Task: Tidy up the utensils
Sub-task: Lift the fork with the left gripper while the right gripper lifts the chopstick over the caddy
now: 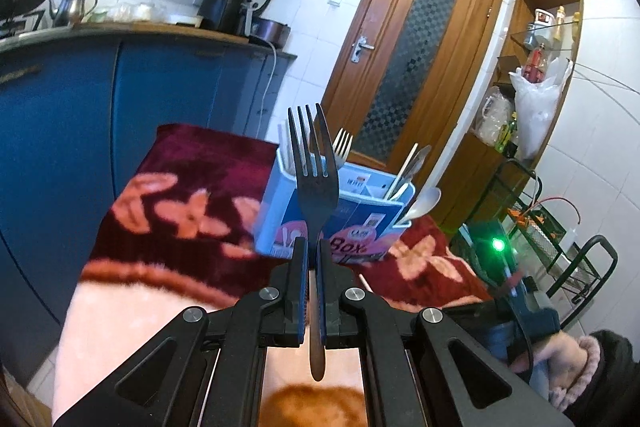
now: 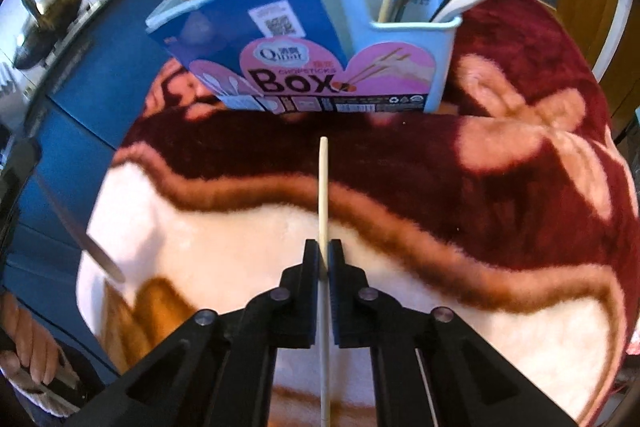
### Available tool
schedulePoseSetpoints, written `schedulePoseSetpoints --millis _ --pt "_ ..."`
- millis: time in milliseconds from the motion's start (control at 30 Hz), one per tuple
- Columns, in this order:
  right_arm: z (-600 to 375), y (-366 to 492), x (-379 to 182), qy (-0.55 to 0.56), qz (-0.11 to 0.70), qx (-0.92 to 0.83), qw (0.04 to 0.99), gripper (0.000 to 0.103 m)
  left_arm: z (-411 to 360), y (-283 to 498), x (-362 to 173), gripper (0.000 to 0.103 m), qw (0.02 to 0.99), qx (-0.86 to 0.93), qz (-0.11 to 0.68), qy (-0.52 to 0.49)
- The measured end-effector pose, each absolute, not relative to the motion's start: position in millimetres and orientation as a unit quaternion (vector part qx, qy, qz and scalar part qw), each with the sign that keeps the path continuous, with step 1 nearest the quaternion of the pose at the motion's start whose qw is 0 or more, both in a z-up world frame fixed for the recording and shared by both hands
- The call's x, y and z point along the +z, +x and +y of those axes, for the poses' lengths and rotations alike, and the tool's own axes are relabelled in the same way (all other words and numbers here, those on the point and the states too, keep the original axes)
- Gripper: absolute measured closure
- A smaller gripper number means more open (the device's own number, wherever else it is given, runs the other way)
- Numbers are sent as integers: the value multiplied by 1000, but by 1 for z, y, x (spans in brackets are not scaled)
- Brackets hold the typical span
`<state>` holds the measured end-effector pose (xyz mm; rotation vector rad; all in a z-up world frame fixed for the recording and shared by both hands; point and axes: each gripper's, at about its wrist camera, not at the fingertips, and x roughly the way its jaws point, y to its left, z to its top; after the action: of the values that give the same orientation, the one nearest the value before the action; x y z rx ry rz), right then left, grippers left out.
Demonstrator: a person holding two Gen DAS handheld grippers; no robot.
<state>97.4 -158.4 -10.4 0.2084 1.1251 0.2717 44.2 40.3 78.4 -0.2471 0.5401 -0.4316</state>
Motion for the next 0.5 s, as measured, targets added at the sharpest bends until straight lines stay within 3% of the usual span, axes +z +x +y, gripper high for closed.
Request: schedulePoseSetpoints --millis 500 --pt "-186 57 46 171 389 175 888 97 21 77 123 99 951 -197 214 -106"
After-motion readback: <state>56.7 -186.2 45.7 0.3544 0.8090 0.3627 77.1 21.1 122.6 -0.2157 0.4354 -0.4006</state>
